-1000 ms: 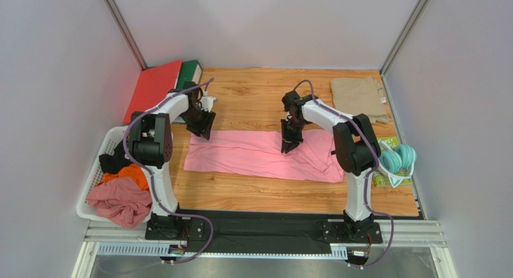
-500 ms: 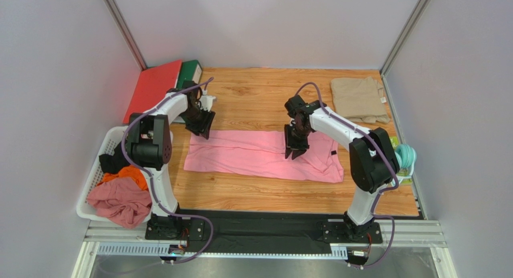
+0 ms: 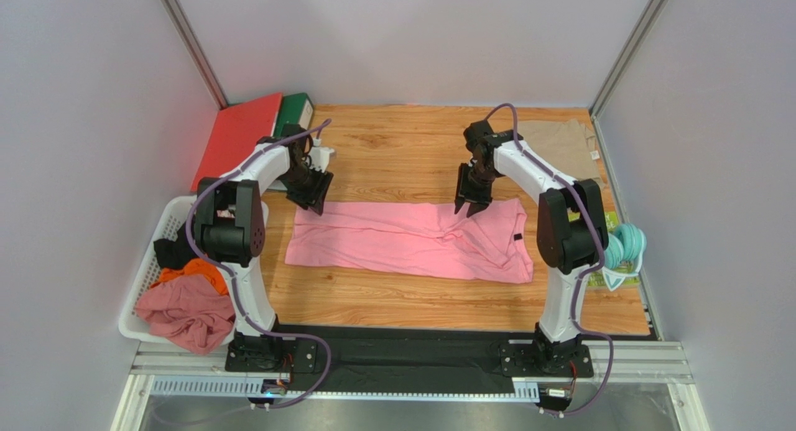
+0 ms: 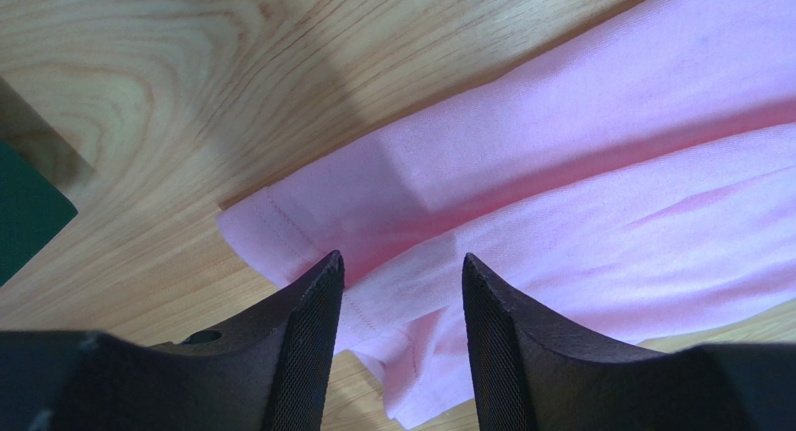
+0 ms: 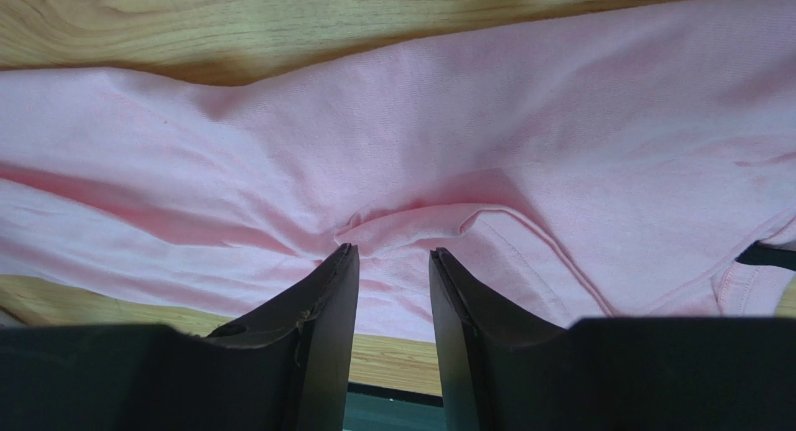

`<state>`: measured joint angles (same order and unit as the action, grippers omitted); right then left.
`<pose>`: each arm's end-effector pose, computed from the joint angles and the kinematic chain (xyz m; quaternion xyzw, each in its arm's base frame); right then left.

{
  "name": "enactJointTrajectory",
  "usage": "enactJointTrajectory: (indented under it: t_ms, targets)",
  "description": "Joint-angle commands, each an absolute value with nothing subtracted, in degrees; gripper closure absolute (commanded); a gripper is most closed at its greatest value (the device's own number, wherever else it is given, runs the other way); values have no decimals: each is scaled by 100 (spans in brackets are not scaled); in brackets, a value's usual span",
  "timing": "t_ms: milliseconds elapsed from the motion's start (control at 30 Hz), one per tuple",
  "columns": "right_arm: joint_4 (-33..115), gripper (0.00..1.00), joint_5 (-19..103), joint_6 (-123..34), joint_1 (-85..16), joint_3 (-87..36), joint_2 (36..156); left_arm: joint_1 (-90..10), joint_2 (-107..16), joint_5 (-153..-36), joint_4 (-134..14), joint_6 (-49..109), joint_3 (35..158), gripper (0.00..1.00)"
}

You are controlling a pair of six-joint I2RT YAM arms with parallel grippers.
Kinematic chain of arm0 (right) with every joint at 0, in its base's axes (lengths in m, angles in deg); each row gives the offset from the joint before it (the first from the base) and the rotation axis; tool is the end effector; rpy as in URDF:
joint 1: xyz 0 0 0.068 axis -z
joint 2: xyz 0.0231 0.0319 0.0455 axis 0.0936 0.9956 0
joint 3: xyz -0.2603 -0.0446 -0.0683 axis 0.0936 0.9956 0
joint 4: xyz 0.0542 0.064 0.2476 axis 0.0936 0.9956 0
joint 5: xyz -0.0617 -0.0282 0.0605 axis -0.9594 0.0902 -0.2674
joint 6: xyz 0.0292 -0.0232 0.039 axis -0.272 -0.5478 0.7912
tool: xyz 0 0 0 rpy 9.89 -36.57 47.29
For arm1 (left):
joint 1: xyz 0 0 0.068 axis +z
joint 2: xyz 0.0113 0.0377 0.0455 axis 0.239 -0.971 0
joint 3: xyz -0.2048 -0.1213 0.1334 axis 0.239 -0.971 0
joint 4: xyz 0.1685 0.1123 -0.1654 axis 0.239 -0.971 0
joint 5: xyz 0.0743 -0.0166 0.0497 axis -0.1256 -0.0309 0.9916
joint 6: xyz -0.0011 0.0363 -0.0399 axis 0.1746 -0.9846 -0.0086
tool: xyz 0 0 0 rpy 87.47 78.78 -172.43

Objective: Fold and stack the t-shirts
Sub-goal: Fold the other side of the tshirt into a rectangle

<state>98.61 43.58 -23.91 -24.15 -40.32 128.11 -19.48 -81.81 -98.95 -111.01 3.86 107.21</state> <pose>0.3676 0.1308 0.2100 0.0664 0.9917 0.1010 0.0431 0.3821 -0.0458 0.1839 0.1865 0.9708 -0.1020 0.1108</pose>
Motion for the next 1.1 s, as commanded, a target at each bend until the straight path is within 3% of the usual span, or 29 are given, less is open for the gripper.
enactJointTrajectory:
  t_ms: [0, 600, 1067]
  targets:
    - [9893, 61, 4307, -2476, -2453, -4085, 12872, -1980, -7898, -9938, -11147, 228, 10717, 43]
    - [9814, 60, 4271, -2617, -2136, -3874, 12872, -1980, -7837, -10008, -11165, 193, 10682, 44]
    - [9568, 67, 4500, -2529, -2119, -3611, 12908, -1980, -7749, -9999, -11226, 193, 10726, 44]
